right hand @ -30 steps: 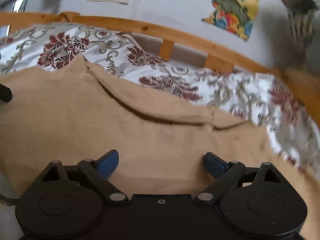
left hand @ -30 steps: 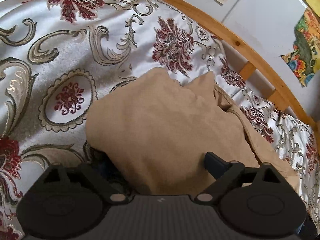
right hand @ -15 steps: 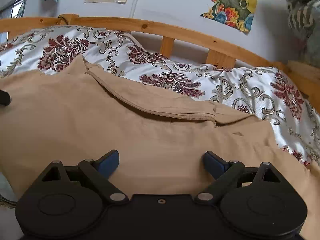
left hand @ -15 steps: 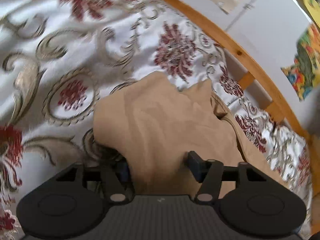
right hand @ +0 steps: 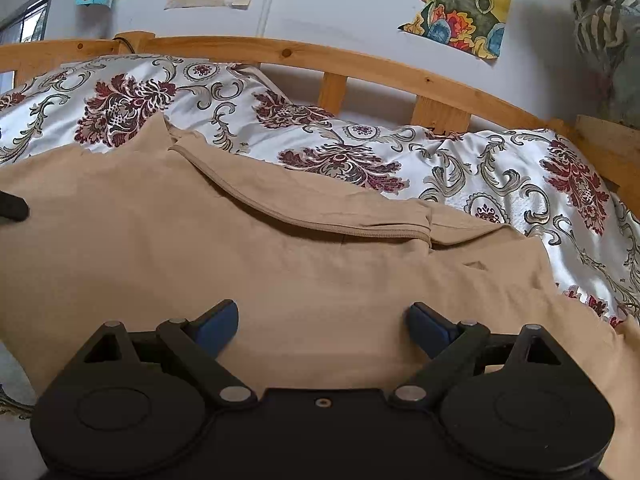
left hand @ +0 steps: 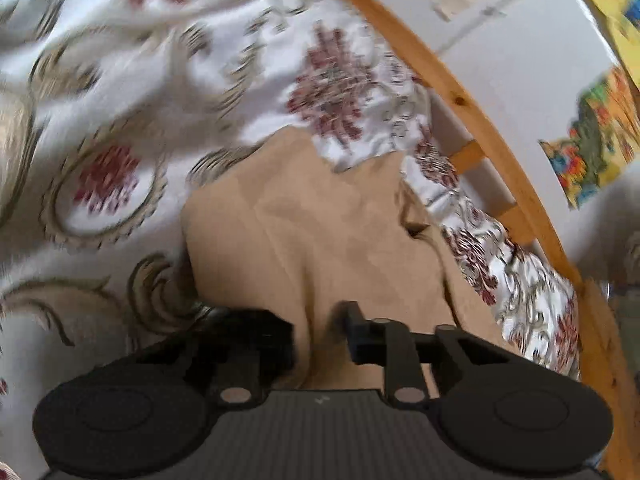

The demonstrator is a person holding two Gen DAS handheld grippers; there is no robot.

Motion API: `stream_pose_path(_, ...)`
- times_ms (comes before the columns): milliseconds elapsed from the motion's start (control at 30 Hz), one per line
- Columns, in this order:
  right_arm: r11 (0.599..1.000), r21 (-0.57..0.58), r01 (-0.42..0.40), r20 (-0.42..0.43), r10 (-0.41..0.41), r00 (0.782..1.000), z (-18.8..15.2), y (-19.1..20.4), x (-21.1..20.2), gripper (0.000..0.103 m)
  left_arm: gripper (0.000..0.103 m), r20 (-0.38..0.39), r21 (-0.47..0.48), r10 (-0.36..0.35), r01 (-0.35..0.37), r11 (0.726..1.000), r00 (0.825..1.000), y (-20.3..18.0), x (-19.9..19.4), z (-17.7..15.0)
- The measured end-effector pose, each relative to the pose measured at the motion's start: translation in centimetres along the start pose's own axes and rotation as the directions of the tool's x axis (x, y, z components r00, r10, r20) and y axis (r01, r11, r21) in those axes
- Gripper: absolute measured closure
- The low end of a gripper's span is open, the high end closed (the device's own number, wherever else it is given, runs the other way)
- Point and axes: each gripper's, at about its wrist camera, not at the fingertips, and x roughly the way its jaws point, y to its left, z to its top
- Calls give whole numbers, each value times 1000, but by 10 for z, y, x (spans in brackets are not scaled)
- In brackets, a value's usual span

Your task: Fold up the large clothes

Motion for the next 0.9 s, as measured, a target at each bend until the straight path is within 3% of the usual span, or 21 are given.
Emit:
stream_pose_path(67, 1000, 8, 1, 1, -1, 1000, 0, -2, 0, 10, 95, 37, 128, -9, 4, 992, 999, -21, -10, 0)
stream_pose_path(133, 1000, 25, -3, 1, 3, 1000, 0, -4, 0, 10, 97, 62, 270, -70, 51, 961, 996, -48, -23, 1)
stream_pose_path(233, 995, 91, -50, 17, 48, 999, -1, -15, -3, 14, 98, 52, 474, -154, 111, 873, 987, -94, -40, 3)
stream_pose_path(333, 978, 177, -114, 43, 108, 993, -2, -29, -5, 19, 98, 18, 598, -192, 143, 788, 981, -138, -44, 0)
stream_pose_path(433, 931, 313, -189, 66, 178, 982, 3, -53, -8, 28, 99, -37, 721, -195, 161, 674, 980, -183, -41, -8)
stream_pose_path(500, 866, 455, -206, 68, 197, 978, 14, -85, -10, 40, 99, -96, 773, -204, 201, 601, 974, -208, -37, -16)
stream_pose_path(567, 786, 582, -208, 94, 189, 977, 23, -123, -19, 40, 99, -154, 817, -200, 239, 525, 968, -229, -31, -28)
stream_pose_path(700, 578, 780, -241, 113, 249, 962, 28, -202, -45, 39, 99, -280, 894, -121, 305, 328, 952, -261, -18, -71)
stream_pose_path(733, 538, 798, -271, 135, 279, 951, 26, -215, -52, 36, 99, -300, 906, -95, 315, 282, 949, -267, -15, -82)
stream_pose_path(767, 487, 817, -309, 163, 319, 934, 21, -229, -62, 22, 99, -314, 918, -66, 320, 234, 947, -272, -11, -96)
stream_pose_path(800, 452, 828, -332, 184, 340, 922, 17, -238, -70, 9, 99, -320, 924, -49, 323, 203, 946, -276, -9, -107)
stream_pose_path(900, 365, 830, -421, 269, 400, 876, -2, -253, -92, 4, 99, -349, 928, -29, 350, 132, 937, -278, -7, -136)
